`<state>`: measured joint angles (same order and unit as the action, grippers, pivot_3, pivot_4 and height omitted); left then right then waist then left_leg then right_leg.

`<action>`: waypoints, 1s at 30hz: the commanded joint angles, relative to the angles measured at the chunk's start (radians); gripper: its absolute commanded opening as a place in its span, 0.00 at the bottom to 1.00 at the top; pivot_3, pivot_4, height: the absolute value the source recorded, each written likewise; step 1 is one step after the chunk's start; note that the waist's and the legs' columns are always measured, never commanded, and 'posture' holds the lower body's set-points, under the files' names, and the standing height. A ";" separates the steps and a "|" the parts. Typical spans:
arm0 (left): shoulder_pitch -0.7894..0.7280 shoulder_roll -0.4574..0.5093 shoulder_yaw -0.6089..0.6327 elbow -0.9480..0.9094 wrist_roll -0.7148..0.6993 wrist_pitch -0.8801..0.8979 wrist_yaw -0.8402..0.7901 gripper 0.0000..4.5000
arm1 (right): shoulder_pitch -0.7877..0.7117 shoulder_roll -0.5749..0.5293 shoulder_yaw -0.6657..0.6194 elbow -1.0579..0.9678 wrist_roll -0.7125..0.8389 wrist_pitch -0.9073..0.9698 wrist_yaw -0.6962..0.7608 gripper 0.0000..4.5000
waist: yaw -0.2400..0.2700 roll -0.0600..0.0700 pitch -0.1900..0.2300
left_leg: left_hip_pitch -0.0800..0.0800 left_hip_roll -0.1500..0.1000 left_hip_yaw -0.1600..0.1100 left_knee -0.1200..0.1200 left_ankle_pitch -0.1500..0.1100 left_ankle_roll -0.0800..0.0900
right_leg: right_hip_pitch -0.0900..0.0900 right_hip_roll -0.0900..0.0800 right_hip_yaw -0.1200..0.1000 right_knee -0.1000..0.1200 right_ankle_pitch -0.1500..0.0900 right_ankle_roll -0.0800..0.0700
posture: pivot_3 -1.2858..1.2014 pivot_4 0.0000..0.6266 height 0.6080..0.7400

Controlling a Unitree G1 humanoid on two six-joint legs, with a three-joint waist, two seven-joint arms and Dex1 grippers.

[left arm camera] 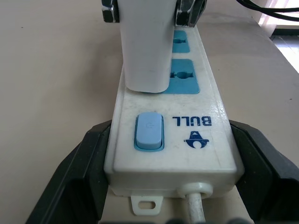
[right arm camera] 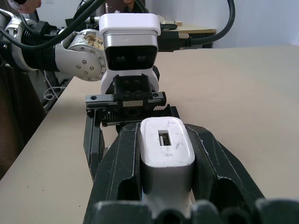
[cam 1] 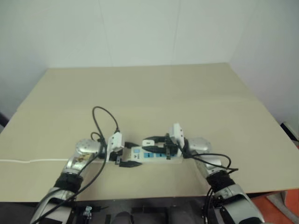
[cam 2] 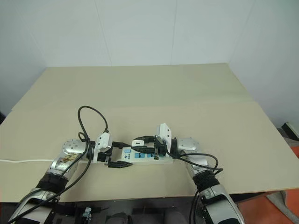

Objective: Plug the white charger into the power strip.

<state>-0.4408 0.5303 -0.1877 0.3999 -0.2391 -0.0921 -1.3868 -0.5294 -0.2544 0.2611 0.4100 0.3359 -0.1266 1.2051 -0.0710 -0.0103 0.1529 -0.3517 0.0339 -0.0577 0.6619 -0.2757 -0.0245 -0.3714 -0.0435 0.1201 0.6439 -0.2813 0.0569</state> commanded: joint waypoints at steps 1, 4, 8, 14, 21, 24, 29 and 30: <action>0.018 0.017 -0.022 0.026 0.031 -0.006 -0.022 0.73 | 0.043 -0.019 0.023 0.088 -0.073 0.030 -0.005 0.25 | 0.000 0.000 0.000 | 0.000 0.000 0.000 0.000 0.000 0.000 | 0.000 0.000 0.000 0.000 0.000 0.000 | 0.52 0.24 1.00; 0.020 0.018 -0.023 0.033 0.032 -0.013 -0.024 0.73 | 0.060 -0.045 0.017 0.098 -0.078 0.030 0.002 0.25 | 0.001 0.000 0.000 | 0.000 0.000 0.000 0.000 0.000 0.000 | 0.000 0.000 0.000 0.000 0.000 0.000 | 0.52 0.24 1.00; 0.019 0.018 -0.024 0.039 0.032 -0.018 -0.025 0.73 | 0.065 -0.071 0.002 0.129 -0.085 0.022 0.000 0.25 | 0.001 0.000 -0.001 | 0.000 0.000 0.000 0.000 0.000 0.000 | 0.000 0.000 0.000 0.000 0.000 0.000 | 0.52 0.24 1.00; 0.019 0.021 -0.024 0.044 0.032 -0.024 -0.025 0.73 | 0.079 -0.102 -0.007 0.138 -0.088 0.012 0.011 0.25 | 0.003 0.000 -0.001 | 0.000 0.000 0.000 0.000 0.000 0.000 | 0.001 0.000 0.000 -0.001 0.000 0.000 | 0.52 0.24 1.00; 0.013 0.014 -0.029 0.050 0.033 -0.028 -0.022 0.73 | 0.060 -0.076 0.007 0.122 -0.085 0.026 0.002 0.25 | 0.003 -0.001 -0.001 | 0.000 0.000 0.000 0.000 0.000 0.000 | 0.001 0.000 0.000 -0.002 0.000 0.000 | 0.52 0.24 1.00; 0.013 0.012 -0.030 0.051 0.034 -0.029 -0.020 0.73 | 0.060 -0.069 0.010 0.115 -0.081 0.038 0.000 0.41 | 0.004 -0.001 -0.001 | 0.000 0.000 0.000 0.000 0.000 0.000 | 0.001 0.000 0.000 -0.002 0.000 0.000 | 0.52 0.24 1.00; 0.017 0.010 -0.031 0.045 0.033 -0.025 -0.017 0.73 | 0.066 -0.064 0.012 0.095 -0.080 0.047 0.004 0.75 | 0.003 -0.004 -0.003 | 0.000 0.000 -0.001 0.000 0.000 0.000 | 0.001 0.000 -0.001 -0.002 0.000 0.000 | 0.52 0.24 1.00; 0.017 0.008 -0.031 0.044 0.034 -0.025 -0.016 0.73 | 0.067 -0.063 0.012 0.092 -0.081 0.048 0.003 0.82 | 0.003 -0.004 -0.003 | 0.000 0.000 -0.001 0.000 0.000 0.000 | 0.001 0.000 -0.001 -0.002 0.000 0.000 | 0.52 0.24 1.00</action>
<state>-0.4499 0.5215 -0.1983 0.4230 -0.2402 -0.1266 -1.3894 -0.5163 -0.2968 0.2551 0.4385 0.3143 -0.1315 1.2151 -0.0683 -0.0143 0.1494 -0.3517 0.0341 -0.0583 0.6615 -0.2758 -0.0245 -0.3703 -0.0436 0.1195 0.6419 -0.2813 0.0569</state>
